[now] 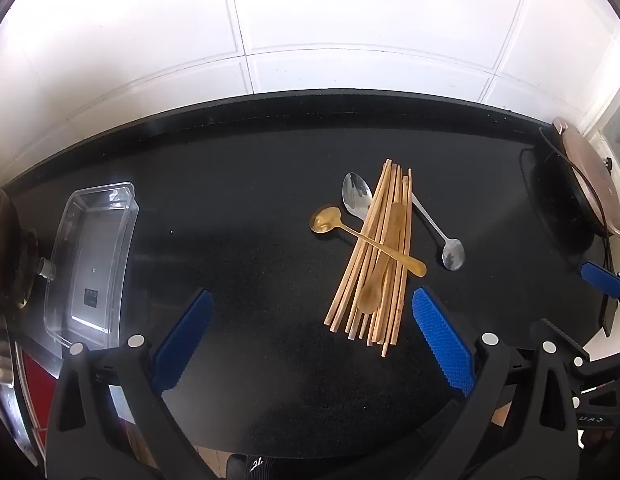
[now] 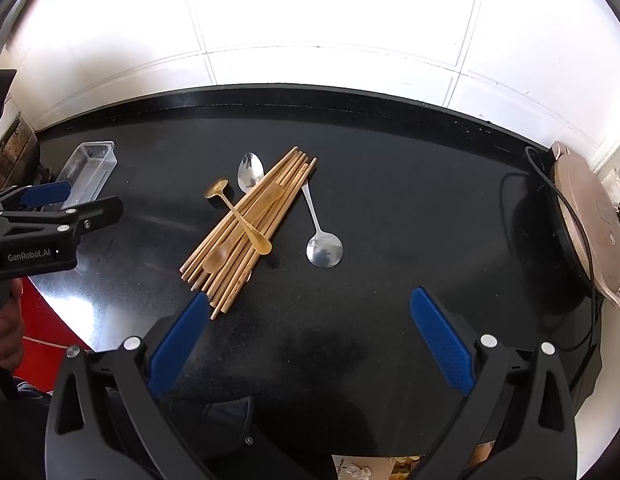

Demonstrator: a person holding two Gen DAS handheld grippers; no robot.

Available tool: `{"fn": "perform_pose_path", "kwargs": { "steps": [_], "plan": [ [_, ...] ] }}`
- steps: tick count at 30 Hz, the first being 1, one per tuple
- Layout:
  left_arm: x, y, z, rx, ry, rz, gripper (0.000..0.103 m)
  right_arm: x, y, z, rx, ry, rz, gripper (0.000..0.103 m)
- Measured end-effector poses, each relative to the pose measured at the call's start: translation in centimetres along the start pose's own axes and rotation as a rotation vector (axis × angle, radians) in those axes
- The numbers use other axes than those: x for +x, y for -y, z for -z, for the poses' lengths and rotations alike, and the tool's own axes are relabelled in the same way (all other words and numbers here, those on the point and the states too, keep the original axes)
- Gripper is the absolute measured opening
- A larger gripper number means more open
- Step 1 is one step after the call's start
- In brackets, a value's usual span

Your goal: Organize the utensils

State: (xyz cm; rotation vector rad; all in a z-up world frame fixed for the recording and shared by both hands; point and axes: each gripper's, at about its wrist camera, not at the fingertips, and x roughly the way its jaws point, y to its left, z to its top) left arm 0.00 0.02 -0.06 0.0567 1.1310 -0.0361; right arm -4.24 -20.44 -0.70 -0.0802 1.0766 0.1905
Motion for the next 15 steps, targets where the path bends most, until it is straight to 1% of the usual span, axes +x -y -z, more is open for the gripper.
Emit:
{"fn": "perform_pose_path", "kwargs": {
  "steps": [15],
  "plan": [
    [0.59,-0.02,0.22,0.000,0.004,0.000,0.097,0.30,0.52,-0.45,0.001,-0.012,-0.004,0.097]
  ]
}}
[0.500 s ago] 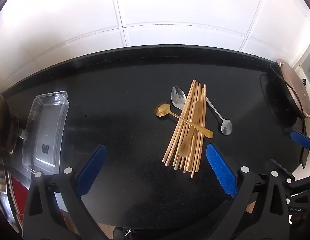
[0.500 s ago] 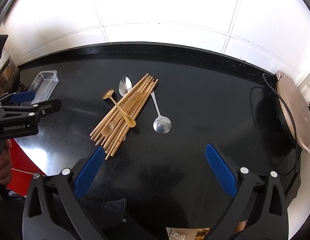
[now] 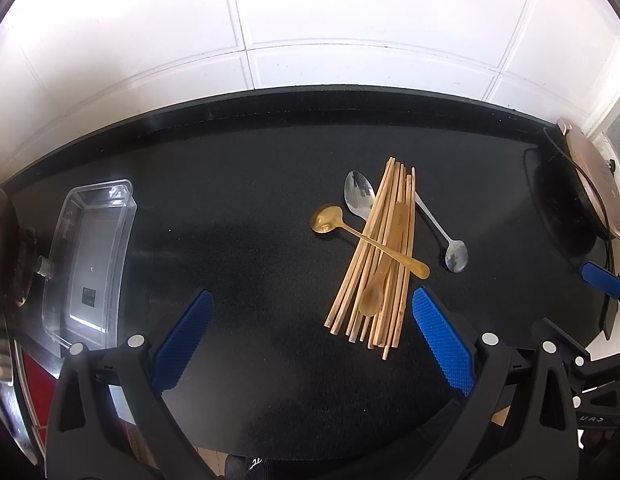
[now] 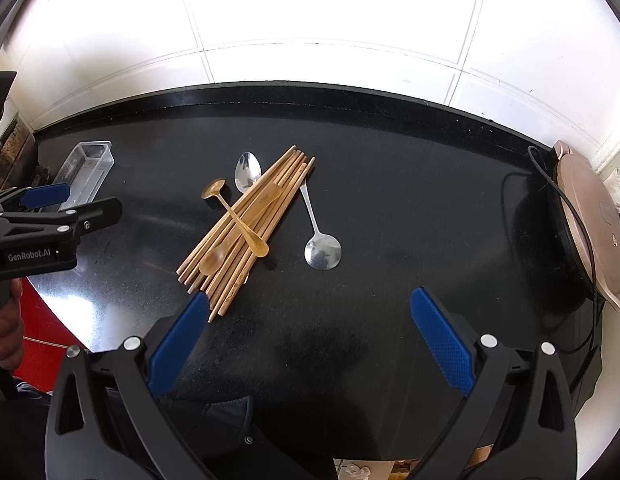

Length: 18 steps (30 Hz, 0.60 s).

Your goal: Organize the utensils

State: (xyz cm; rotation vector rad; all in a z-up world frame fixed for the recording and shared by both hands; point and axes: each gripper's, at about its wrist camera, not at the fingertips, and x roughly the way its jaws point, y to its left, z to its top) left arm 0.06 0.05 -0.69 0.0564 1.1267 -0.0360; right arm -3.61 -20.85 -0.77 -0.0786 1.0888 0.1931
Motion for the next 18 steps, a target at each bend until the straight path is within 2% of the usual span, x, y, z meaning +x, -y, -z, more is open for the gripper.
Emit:
{"fn": "perform_pose_path", "kwargs": {
  "steps": [10,18],
  "plan": [
    [0.4,0.0,0.0,-0.004,0.000,0.003,0.097,0.2,0.0,-0.4,0.000,-0.004,-0.001,0.097],
    [1.3,0.0,-0.3,-0.012,-0.030,0.023,0.097,0.4,0.4,-0.6,0.004,-0.010,-0.002,0.097]
  ]
}}
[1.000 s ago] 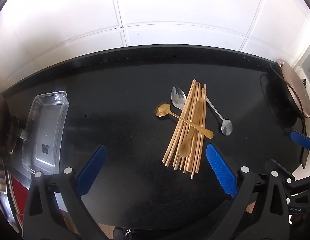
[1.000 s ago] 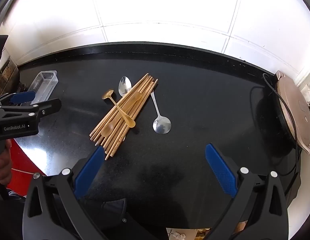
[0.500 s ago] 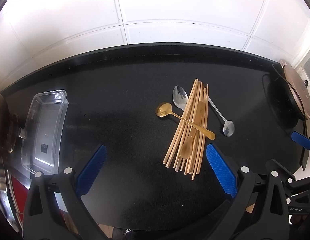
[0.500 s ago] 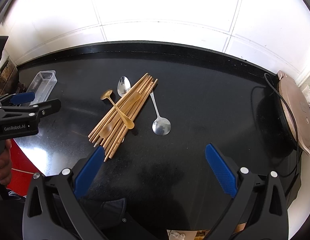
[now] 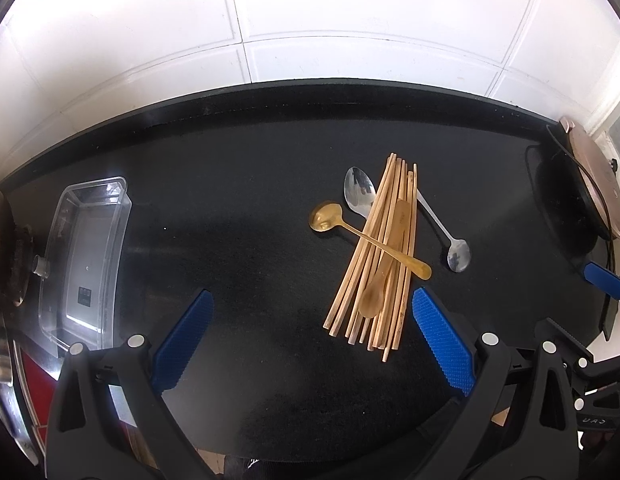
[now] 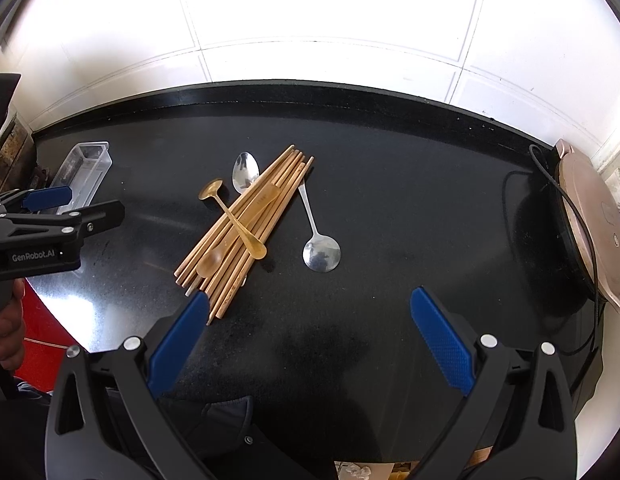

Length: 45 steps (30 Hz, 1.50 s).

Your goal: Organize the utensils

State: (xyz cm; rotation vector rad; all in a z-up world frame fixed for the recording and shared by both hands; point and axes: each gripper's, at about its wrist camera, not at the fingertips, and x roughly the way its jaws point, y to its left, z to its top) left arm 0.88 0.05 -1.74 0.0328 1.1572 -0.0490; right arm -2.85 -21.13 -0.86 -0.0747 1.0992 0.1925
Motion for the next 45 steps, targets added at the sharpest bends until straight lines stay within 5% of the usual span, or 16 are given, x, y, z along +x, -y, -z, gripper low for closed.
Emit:
{"fn": "perform_pose_path", "kwargs": {
  "steps": [6,16,26,38,45],
  "plan": [
    [2.5,0.5,-1.1,-0.002,-0.018,-0.056,0.097,0.8,0.7,-0.4,0.013,-0.012,-0.001,0.097],
    [10.2,0.8,-4.7,-0.139,-0.059,-0.011,0.097,3.8,2.3,-1.4,0.024,-0.054,0.003,0.097],
    [16.6,0.1,-7.2,-0.276,-0.111,-0.031,0.097,10.4,2.0,-3.8,-0.118,-0.092,0.021,0.097],
    [22.9,-5.1,-9.4,-0.388,-0.157,-0.027,0.098,18.4,1.4,-5.9,-0.256,-0.154,-0.013,0.076],
    [25.2,-8.7,-10.1,-0.387,-0.186,-0.036,0.098,19.6,1.6,-5.4,-0.248,-0.162,-0.051,0.061]
  ]
}}
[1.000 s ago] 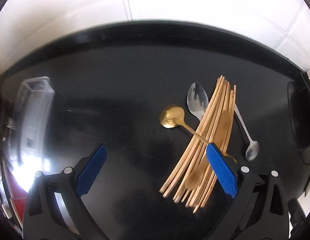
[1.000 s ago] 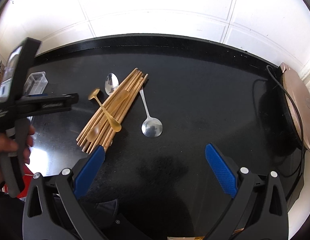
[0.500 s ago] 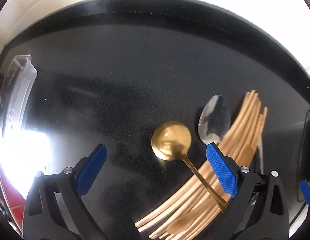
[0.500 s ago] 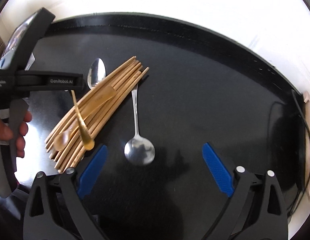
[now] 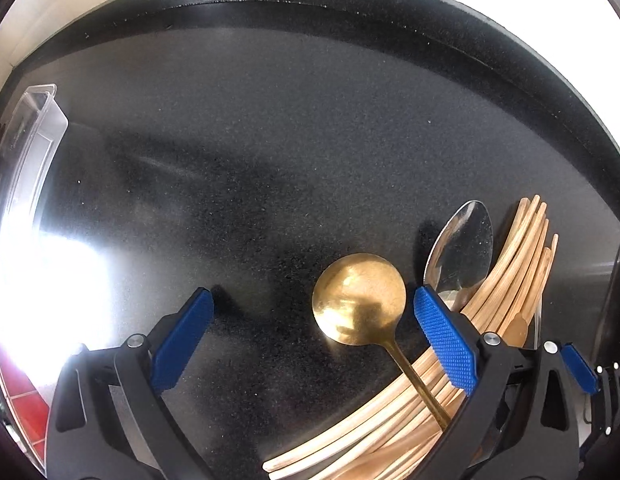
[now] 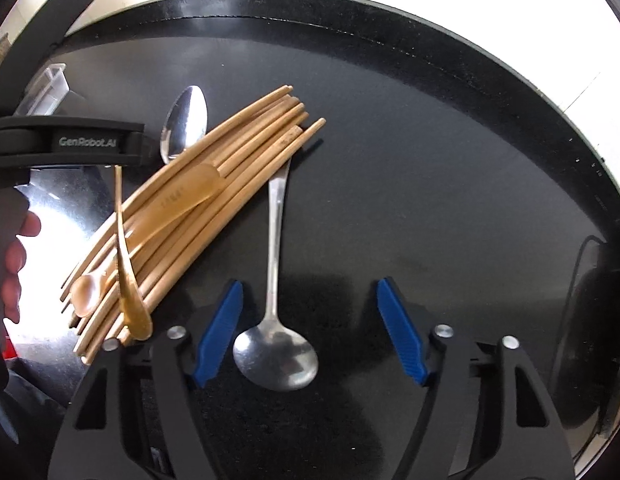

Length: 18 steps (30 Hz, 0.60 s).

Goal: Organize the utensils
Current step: 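Grasp the silver spoon with the right tool while the left tool grasps the gold spoon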

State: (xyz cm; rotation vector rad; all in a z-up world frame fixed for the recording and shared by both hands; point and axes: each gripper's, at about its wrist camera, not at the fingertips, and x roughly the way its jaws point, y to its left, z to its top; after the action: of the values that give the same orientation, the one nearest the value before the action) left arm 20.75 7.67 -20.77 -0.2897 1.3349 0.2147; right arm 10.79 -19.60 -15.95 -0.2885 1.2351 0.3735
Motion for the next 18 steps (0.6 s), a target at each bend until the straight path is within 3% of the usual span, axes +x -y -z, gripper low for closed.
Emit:
{"fn": "perform_pose_path", "kwargs": {
  "steps": [4,7,14,15,17,18],
  "plan": [
    [1.0,-0.2,-1.6,-0.023,0.002,-0.015,0.098,-0.1,-1.0,0.1,-0.020,0.012,-0.013,0.026],
    [1.6,-0.4,-2.2,-0.017,0.002,-0.022,0.098,-0.1,-2.8,0.1,-0.028,0.022,-0.016,0.007],
    [2.6,-1.5,-2.3,0.027,0.015,-0.026,0.096,-0.1,-3.4,0.9,-0.008,0.016,-0.010,0.005],
    [3.0,-2.4,-1.8,0.024,0.025,-0.029,0.092,0.0,-3.6,1.0,-0.005,0.014,-0.008,0.005],
    [2.8,-2.9,-2.2,0.035,0.060,-0.028,0.075,-0.5,-3.4,1.7,0.002,0.012,-0.008,0.005],
    [2.4,-2.7,-2.0,0.052,0.078,-0.027,0.053,-0.7,-3.3,1.9,0.006,0.011,-0.009,0.005]
  ]
}}
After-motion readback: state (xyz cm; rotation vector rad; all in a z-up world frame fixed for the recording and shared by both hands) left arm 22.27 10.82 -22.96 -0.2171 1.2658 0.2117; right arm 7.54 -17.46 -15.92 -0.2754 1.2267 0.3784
